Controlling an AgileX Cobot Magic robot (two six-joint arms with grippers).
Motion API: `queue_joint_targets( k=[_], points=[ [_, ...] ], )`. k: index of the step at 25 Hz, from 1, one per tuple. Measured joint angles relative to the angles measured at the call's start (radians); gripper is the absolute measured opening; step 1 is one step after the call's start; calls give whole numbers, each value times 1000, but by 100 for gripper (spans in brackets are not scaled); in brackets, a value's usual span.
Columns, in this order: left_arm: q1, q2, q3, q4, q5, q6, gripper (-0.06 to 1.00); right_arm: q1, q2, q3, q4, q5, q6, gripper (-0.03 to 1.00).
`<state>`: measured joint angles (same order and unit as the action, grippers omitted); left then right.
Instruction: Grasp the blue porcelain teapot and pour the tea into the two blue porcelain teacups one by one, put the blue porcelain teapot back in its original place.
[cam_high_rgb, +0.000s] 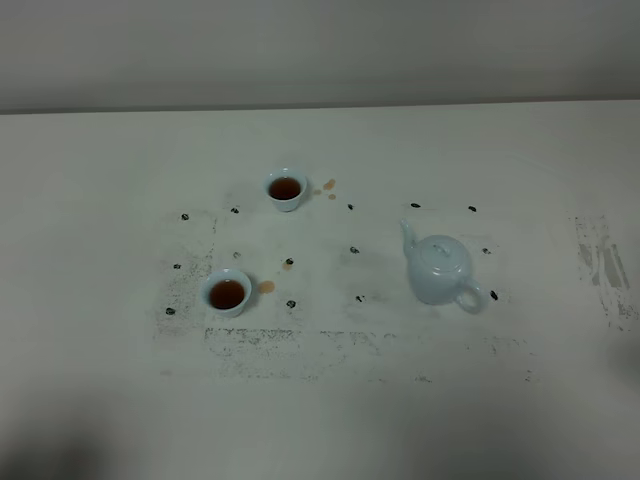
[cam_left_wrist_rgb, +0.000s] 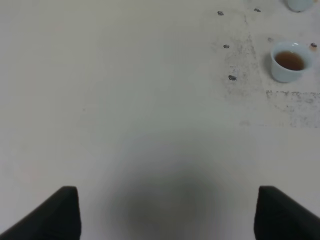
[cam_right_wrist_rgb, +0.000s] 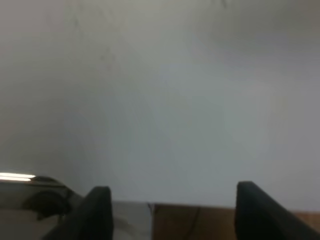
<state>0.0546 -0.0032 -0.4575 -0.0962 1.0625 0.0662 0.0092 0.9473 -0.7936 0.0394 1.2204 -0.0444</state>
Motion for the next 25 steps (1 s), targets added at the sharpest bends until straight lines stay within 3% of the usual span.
queue_joint_targets(
  k=[7,10,19,25],
  points=[
    [0,0,0,0,0,0,68,0,-338,241,-32,-63,44,53],
    [0,0,0,0,0,0,68,0,-468,250,-39,-132,44,53],
    [0,0,0,0,0,2,68,0,-909,252,-25,-129,44,53],
    [0,0,0,0,0,2,68,0,-954,271,-23,-120,44,53]
  ],
)
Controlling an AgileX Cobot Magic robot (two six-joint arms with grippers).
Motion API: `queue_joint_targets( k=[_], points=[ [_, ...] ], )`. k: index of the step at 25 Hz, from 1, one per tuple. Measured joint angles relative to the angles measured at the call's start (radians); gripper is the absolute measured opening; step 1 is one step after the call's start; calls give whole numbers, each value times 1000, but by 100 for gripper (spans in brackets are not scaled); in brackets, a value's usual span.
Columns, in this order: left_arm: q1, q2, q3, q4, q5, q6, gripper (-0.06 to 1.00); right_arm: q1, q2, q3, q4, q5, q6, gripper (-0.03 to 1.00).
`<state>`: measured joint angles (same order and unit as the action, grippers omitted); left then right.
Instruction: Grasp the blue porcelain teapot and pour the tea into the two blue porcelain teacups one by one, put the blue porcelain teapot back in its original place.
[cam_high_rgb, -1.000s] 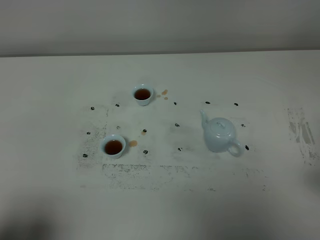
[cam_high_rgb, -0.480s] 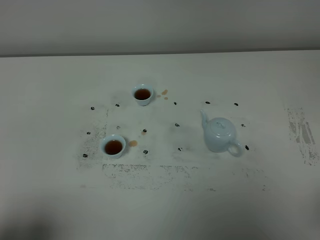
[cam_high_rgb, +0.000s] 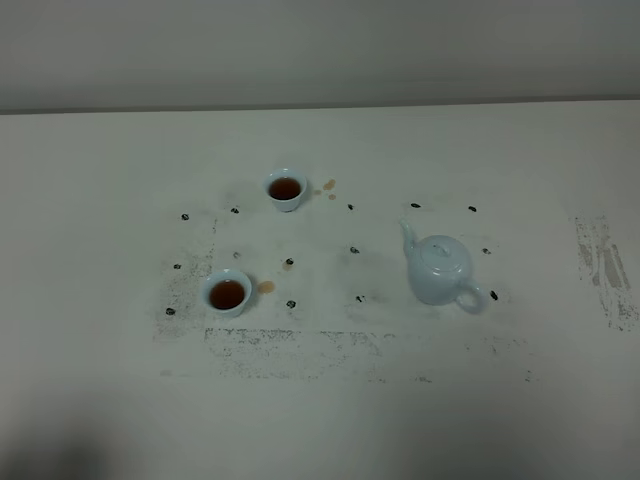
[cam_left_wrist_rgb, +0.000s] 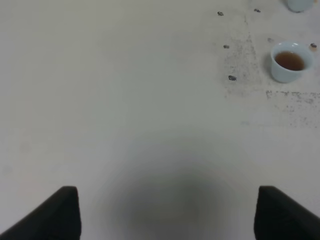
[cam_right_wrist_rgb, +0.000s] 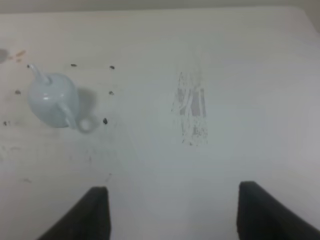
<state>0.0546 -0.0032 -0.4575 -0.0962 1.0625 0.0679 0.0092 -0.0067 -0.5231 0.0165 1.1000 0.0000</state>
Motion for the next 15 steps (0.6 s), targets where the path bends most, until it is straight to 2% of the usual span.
queue_joint_targets(
  k=[15],
  points=[
    [0,0,0,0,0,0,68,0,0,2,4,0,0,53]
  ],
)
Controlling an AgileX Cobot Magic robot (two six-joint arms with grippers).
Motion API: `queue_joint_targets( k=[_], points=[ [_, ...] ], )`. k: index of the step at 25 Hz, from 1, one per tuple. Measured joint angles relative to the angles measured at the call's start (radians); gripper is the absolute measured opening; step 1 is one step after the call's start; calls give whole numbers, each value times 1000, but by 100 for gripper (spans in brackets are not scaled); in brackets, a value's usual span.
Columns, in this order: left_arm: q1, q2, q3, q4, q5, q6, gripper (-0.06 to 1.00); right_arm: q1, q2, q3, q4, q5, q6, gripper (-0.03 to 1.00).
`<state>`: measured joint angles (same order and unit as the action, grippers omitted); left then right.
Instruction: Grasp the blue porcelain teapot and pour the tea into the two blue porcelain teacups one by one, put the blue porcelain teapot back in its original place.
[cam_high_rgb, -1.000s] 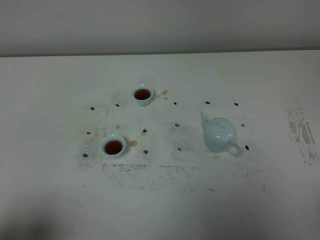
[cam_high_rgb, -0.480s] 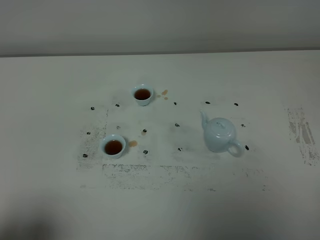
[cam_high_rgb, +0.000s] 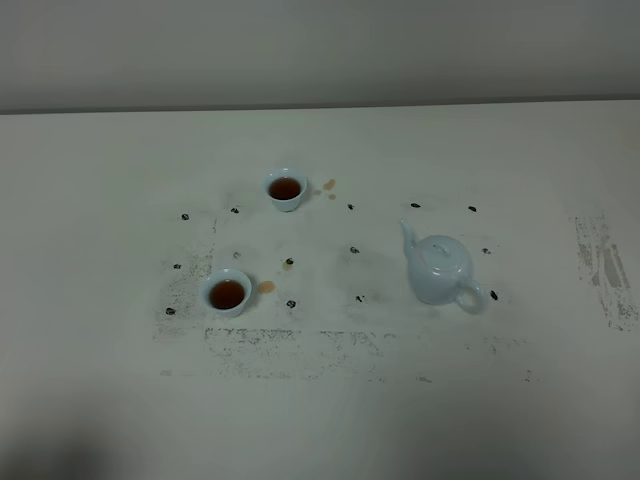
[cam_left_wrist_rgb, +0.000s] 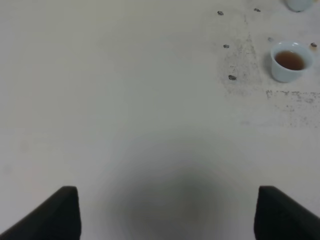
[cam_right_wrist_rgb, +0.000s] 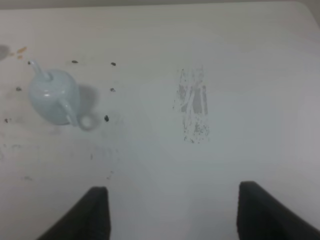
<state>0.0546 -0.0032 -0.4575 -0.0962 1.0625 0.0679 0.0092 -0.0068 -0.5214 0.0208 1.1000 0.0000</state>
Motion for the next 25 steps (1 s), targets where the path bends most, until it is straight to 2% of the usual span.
queue_joint_targets(
  k=[25],
  points=[
    [0,0,0,0,0,-1,68,6,0,0,2,0,0,53]
  ],
)
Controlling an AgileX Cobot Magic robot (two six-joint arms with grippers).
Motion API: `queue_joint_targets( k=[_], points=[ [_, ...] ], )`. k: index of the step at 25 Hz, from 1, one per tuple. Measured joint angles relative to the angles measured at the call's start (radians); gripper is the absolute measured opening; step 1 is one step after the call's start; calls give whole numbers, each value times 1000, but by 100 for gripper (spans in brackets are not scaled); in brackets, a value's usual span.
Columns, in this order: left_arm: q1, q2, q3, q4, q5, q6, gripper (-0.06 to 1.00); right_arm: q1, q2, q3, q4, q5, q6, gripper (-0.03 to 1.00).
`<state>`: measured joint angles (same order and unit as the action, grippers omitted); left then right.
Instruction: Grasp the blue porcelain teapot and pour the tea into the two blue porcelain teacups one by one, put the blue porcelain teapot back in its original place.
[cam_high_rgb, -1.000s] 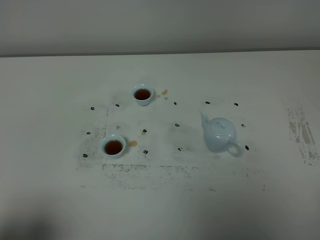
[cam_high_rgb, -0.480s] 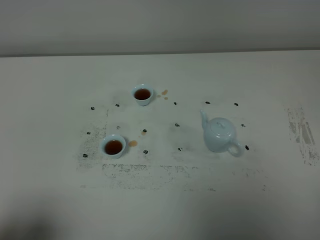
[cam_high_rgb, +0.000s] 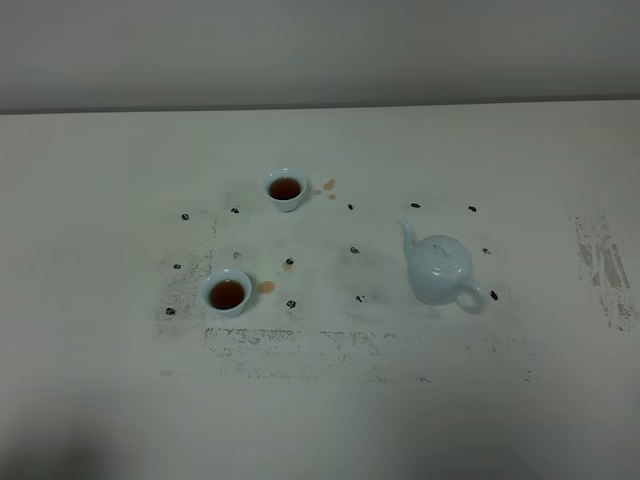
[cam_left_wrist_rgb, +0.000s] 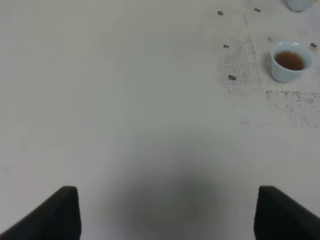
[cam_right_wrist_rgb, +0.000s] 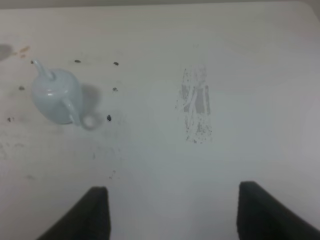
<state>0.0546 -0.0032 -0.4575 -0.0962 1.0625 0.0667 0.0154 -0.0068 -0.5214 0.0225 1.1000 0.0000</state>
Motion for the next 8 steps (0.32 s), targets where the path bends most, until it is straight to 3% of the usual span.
queue_joint_targets(
  k=[8],
  points=[
    [0,0,0,0,0,0,68,0,0,0,0,0,0,53]
  ],
)
